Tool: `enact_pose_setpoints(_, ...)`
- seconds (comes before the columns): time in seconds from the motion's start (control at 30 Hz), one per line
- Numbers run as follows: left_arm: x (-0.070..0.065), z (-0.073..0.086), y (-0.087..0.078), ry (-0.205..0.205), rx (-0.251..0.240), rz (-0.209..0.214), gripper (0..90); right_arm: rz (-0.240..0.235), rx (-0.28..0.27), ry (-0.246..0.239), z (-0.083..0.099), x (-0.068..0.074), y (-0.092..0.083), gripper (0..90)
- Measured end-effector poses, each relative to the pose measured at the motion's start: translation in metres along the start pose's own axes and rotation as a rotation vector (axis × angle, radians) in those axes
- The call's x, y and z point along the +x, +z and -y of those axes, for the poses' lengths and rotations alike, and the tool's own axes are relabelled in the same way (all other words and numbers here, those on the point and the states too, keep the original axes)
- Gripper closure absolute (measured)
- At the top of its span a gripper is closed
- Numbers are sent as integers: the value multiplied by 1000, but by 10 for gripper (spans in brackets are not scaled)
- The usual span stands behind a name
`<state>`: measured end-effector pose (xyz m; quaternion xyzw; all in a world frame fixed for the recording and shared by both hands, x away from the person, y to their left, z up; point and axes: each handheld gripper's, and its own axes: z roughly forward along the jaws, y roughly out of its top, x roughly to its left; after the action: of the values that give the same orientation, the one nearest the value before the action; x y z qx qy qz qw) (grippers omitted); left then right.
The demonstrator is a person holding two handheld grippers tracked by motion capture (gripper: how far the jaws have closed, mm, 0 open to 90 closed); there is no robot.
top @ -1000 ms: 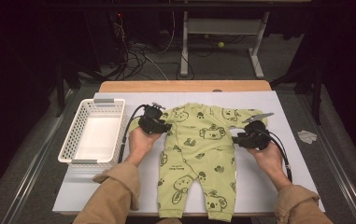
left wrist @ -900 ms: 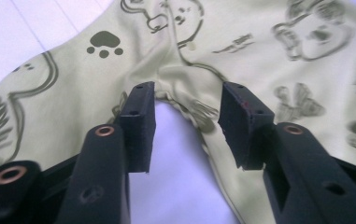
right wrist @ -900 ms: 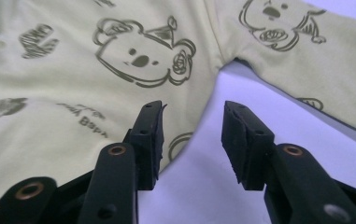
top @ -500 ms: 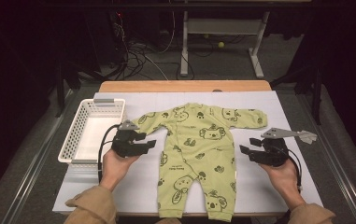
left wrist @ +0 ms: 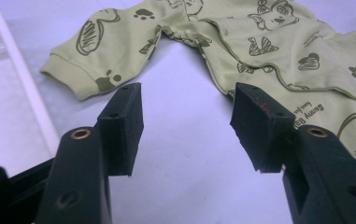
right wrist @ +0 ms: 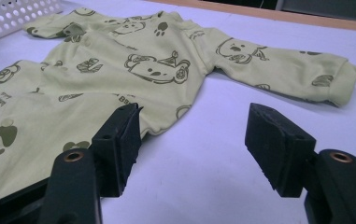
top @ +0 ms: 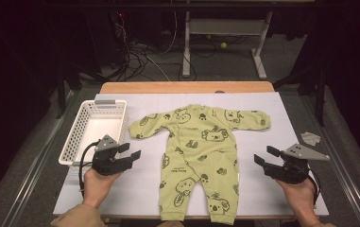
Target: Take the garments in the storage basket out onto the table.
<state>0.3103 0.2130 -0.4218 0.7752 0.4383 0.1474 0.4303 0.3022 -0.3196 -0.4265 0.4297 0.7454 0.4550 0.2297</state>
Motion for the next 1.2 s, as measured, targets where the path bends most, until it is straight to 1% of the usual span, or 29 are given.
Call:
enact_pose_setpoints(0.07,0,4,-3,-1,-10,-5,391,6,-10,-1,4,0,-4,354)
enact_pose_setpoints(0.2,-1,10,-10,0,-33,-19,390,18,-36,-8,12,1,-11,333)
enact_pose_setpoints(0.27,0,14,-13,-1,-46,-21,383,13,-50,-5,16,1,-14,333)
enact_pose_setpoints(0.33,0,17,-15,-1,-58,-24,379,14,-53,-2,20,2,-16,334)
enact_pose_setpoints(0.47,4,26,-18,-18,-87,-21,379,34,-52,-13,28,3,-19,333)
enact_pose_setpoints(0.5,5,28,-19,-20,-101,-11,380,35,-57,-13,30,3,-20,332)
enact_pose_setpoints(0.57,4,32,-21,-21,-119,-13,379,37,-68,-1,34,3,-23,329)
enact_pose_setpoints(0.7,1,36,-24,-24,-128,-8,371,41,-80,22,41,2,-29,326)
enact_pose_setpoints(0.8,-2,41,-26,-26,-141,0,372,40,-84,22,45,4,-33,324)
enact_pose_setpoints(0.83,-3,42,-26,-22,-141,-1,372,42,-84,20,47,4,-35,323)
enact_pose_setpoints(0.93,-6,45,-27,-21,-137,-4,371,43,-86,35,52,4,-38,322)
enact_pose_setpoints(1.03,-6,50,-26,-28,-129,-2,371,46,-85,45,58,5,-40,320)
enact_pose_setpoints(1.13,-7,53,-28,-21,-139,-12,371,48,-90,54,61,5,-42,320)
enact_pose_setpoints(1.2,-8,55,-29,-18,-143,-13,371,56,-99,49,62,5,-44,320)
